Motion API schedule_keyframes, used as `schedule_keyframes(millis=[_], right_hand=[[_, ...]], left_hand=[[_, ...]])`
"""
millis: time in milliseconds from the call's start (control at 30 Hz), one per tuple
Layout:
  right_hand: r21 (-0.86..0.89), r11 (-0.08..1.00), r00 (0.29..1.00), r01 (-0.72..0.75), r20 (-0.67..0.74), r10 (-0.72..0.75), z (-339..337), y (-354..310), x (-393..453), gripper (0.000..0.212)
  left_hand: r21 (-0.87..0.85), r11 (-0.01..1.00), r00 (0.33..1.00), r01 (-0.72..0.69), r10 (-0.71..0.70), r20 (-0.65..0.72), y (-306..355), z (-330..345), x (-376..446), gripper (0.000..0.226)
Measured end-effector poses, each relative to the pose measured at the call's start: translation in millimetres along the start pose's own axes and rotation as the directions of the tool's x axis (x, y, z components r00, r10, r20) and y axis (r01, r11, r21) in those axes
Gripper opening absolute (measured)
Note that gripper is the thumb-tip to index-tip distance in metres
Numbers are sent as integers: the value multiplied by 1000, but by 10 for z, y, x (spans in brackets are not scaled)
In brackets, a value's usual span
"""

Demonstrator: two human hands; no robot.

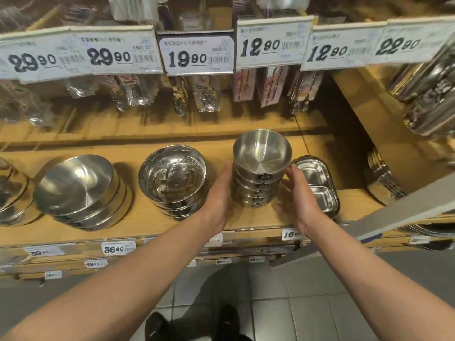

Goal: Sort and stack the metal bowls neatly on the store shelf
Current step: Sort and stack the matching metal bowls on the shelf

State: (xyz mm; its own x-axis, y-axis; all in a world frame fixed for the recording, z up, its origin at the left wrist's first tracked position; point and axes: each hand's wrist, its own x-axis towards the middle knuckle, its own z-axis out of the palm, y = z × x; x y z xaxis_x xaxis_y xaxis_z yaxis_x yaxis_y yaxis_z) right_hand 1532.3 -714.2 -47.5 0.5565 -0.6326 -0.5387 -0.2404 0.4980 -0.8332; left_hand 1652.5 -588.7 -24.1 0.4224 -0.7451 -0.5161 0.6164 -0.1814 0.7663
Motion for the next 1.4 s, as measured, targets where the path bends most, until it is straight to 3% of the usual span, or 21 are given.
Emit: schedule_keyframes(millis=[300,500,867,1100,1400], right_hand=[[106,989,989,108,90,-117,87,24,25,59],[110,989,990,103,86,-113,97,14,-6,68],[135,988,993,69,85,-81,139,-102,116,58],[108,991,991,84,94,-94,250,-316,410,61],[99,992,993,81,74,-89,343,-482,765,49]], left_hand=[[66,997,999,38,-35,-34,-20,-79,159,39],[81,996,998,32,-27,-59,-12,-59,164,35],[47,999,996,11,-7,-94,46,-24,328,32],[-22,1000,987,-12,9,-159,247,100,626,63],[-108,991,985,-74,56,-161,498,148,978,65]])
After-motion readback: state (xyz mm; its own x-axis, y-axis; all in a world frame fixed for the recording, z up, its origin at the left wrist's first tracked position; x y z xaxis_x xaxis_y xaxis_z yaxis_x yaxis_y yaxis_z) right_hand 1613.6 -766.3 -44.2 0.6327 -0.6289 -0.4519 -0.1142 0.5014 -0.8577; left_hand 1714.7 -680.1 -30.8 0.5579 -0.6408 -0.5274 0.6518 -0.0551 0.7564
